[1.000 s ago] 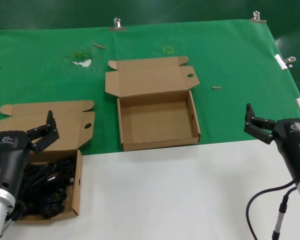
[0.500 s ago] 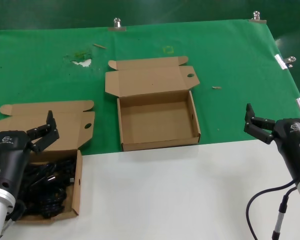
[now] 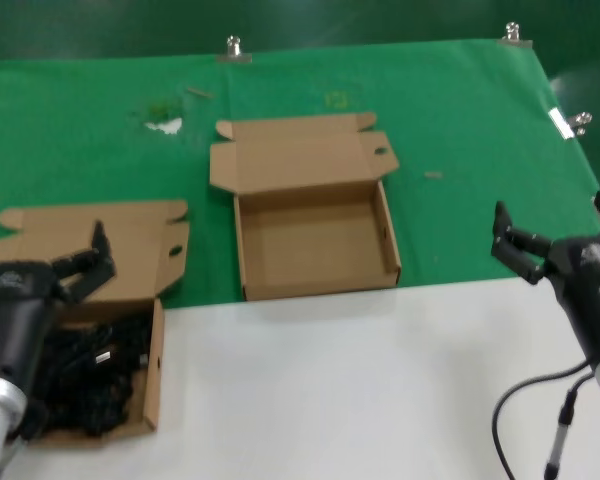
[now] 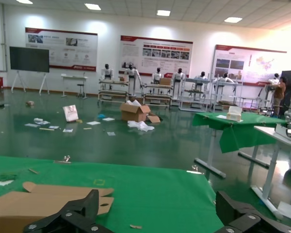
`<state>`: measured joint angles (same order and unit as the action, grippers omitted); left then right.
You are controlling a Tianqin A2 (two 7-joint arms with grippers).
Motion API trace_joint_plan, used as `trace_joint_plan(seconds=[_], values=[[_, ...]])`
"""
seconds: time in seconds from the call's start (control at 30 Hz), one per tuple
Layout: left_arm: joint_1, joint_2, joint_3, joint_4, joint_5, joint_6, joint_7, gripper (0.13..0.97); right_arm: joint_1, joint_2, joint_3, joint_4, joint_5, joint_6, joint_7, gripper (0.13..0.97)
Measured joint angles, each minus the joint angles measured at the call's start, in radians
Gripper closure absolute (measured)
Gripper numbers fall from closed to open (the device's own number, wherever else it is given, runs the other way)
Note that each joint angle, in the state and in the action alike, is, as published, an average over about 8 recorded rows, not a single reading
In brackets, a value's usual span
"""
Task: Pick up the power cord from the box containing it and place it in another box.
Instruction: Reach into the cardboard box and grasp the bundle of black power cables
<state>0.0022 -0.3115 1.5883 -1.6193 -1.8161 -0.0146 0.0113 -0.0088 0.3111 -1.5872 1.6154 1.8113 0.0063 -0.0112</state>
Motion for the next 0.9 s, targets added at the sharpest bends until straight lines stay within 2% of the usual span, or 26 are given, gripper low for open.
trace_joint_plan(seconds=[0.23,0.37,0.47,0.57,0.63,0.7,0.77,0.9], values=[[0.024,-0.004,-0.067,-0.032,0.016,0.016,0.017,0.132,0.0,0.0,0.0,0.0,0.0,0.0,0.0,0.323],[0.039,-0.038,-0.082,-0.046,0.019,0.005,0.031,0.132,0.0,0.0,0.0,0.0,0.0,0.0,0.0,0.39],[0.058,-0.092,-0.069,-0.05,0.018,-0.021,0.058,0.132,0.0,0.0,0.0,0.0,0.0,0.0,0.0,0.465],[0.089,-0.166,-0.055,-0.056,0.015,-0.05,0.094,0.132,0.0,0.0,0.0,0.0,0.0,0.0,0.0,0.54],[0.12,-0.217,-0.06,-0.067,0.016,-0.06,0.115,0.132,0.0,0.0,0.0,0.0,0.0,0.0,0.0,0.54],[0.159,-0.265,-0.082,-0.087,0.022,-0.056,0.131,0.132,0.0,0.0,0.0,0.0,0.0,0.0,0.0,0.54],[0.202,-0.302,-0.116,-0.113,0.033,-0.039,0.145,0.132,0.0,0.0,0.0,0.0,0.0,0.0,0.0,0.59],[0.289,-0.349,-0.191,-0.163,0.058,0.037,0.19,0.132,0.0,0.0,0.0,0.0,0.0,0.0,0.0,0.691]])
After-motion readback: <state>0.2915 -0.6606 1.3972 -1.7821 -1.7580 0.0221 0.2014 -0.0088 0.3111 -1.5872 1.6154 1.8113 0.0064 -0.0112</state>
